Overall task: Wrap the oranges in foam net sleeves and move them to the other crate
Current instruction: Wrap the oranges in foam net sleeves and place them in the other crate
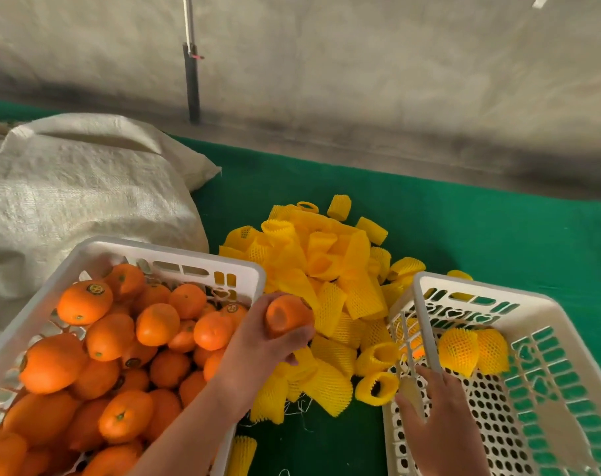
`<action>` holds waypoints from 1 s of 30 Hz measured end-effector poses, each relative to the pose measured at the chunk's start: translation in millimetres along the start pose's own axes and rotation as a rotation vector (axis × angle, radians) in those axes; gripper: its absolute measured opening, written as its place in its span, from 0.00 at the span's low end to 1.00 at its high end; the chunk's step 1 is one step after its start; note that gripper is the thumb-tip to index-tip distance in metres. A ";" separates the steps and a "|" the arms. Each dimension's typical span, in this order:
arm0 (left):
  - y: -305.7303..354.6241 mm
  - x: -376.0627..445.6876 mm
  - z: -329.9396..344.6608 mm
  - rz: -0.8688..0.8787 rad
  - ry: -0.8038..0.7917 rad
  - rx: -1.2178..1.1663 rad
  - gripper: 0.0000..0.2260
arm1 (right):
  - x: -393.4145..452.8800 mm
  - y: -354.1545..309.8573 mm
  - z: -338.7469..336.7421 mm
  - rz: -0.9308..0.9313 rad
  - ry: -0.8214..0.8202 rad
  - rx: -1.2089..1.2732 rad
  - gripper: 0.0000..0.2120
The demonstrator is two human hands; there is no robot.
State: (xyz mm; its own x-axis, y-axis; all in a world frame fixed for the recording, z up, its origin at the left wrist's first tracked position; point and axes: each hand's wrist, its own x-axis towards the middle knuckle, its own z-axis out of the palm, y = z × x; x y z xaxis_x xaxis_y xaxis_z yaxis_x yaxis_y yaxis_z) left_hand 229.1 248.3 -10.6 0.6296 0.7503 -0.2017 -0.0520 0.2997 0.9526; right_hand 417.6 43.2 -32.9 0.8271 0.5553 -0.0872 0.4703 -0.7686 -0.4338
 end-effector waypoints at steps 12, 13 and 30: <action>-54.7 0.7 23.4 0.245 -0.179 1.148 0.34 | 12.1 11.7 9.4 -0.048 0.052 -0.028 0.32; -56.0 2.0 22.3 0.245 -0.194 1.183 0.34 | 12.5 11.0 8.6 -0.099 0.093 -0.070 0.31; -64.6 1.1 19.8 0.155 -0.206 1.421 0.33 | 105.3 -164.8 76.3 -0.767 -0.084 -0.159 0.24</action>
State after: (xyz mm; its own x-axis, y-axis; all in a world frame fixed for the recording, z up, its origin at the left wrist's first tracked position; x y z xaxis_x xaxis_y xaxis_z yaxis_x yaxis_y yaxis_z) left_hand 248.5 218.1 -67.8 0.7940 0.5871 -0.1579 0.5946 -0.6958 0.4028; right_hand 403.8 252.6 -39.1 0.2308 0.9663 0.1144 0.9440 -0.1939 -0.2670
